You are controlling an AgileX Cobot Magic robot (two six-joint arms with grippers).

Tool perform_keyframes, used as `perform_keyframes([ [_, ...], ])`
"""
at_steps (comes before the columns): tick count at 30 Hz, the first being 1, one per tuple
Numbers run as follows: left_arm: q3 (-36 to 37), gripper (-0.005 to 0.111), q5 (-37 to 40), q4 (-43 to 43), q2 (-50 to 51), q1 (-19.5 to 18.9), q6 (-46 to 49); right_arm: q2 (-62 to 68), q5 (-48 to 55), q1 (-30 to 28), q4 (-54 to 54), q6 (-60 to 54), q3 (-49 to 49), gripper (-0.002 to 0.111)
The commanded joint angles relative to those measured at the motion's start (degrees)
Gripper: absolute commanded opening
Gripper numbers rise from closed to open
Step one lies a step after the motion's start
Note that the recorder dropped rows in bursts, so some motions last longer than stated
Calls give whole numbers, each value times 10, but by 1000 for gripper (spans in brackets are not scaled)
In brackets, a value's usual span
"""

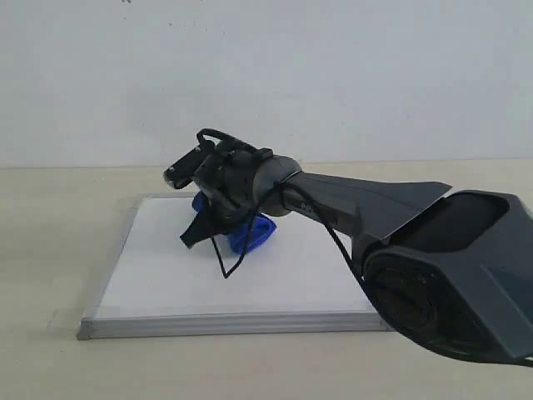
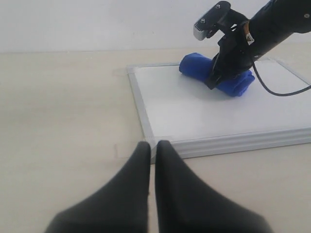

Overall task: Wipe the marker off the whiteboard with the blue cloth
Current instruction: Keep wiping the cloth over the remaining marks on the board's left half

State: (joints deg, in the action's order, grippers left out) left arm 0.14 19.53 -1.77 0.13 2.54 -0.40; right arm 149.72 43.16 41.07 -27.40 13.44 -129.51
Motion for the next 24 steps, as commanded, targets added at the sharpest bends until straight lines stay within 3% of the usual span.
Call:
perform_keyframes([
  [1, -1, 4, -3, -6, -1, 0, 1, 8, -39, 22, 187, -123, 2, 0],
  [4, -1, 4, -3, -6, -1, 0, 1, 7, -40, 38, 365, -295, 2, 0],
  [6, -1, 4, -3, -6, -1, 0, 1, 7, -42, 39, 385, -334, 2, 0],
  [8, -1, 4, -3, -6, -1, 0, 1, 7, -44, 35, 292, -280, 2, 0],
  [11, -1, 4, -3, -6, -1, 0, 1, 8, 21, 15, -38, 5, 2, 0],
  [13, -1, 4, -3, -6, -1, 0, 1, 8, 49, 10, -78, 45, 2, 0],
  [17, -1, 4, -3, -6, -1, 0, 1, 8, 19, 28, 25, -20, 2, 0],
  [21, -1, 4, -3, -6, -1, 0, 1, 8, -27, 44, 223, -170, 2, 0],
  [24, -1, 4, -3, -6, -1, 0, 1, 7, -40, 52, 282, -202, 2, 0],
])
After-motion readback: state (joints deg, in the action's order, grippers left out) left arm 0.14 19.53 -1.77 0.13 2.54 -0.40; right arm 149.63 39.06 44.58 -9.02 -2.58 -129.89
